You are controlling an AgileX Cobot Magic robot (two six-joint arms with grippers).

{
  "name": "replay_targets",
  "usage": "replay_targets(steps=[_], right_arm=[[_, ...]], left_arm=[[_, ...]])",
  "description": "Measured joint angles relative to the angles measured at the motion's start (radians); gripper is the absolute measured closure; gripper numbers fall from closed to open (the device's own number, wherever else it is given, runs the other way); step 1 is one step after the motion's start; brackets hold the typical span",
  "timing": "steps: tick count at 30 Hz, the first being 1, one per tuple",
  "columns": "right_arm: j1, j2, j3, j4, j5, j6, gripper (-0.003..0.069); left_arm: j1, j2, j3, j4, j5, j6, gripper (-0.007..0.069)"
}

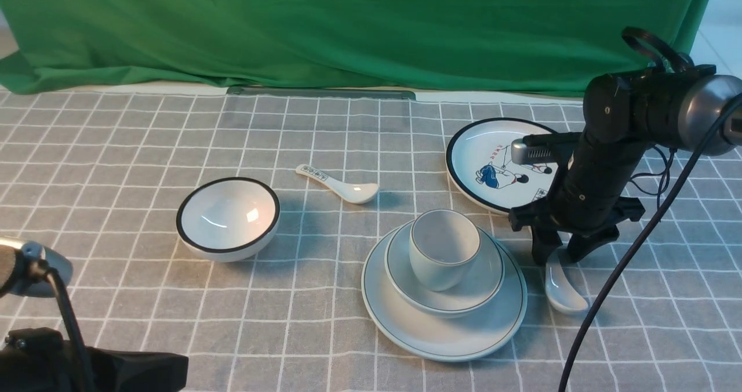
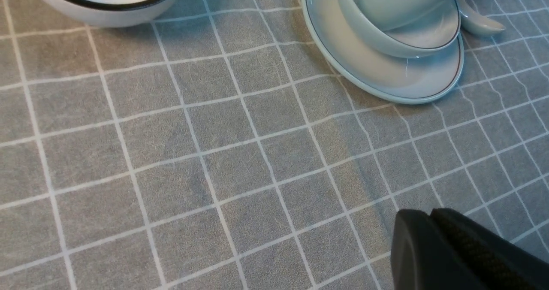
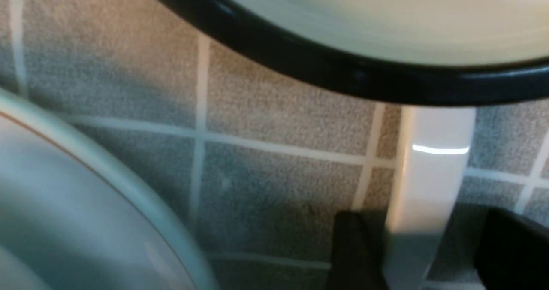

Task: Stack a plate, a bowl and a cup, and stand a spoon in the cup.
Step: Use the right arm to grab a blue soup spoon, then use the right arm to put the blue soup spoon into the blue teacup in the middle

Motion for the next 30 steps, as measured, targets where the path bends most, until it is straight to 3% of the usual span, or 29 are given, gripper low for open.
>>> replay_targets(steps=[5,10,19,30], right_arm=[[0.000,0.000,0.000,0.000,0.001,-0.006,0.0276],[0.000,0.000,0.000,-0.001,0.011,-0.038,0.0498],[0.000,-0.004,0.006,0.001,0.057,-0.034,0.0490],[0.001,-0.185,0.170,0.003,0.005,-0.034,0.0490]], left_arm=[[0.000,0.000,0.000,0.003,-0.001,-0.001,0.0615],[0.000,0.000,0.000,0.008,-0.005,-0.004,0.0615],[0.000,0.000,0.000,0.010,-0.005,-0.011,0.0615],[0.000,0.000,0.000,0.014,-0.023,-0.011,0.0615]])
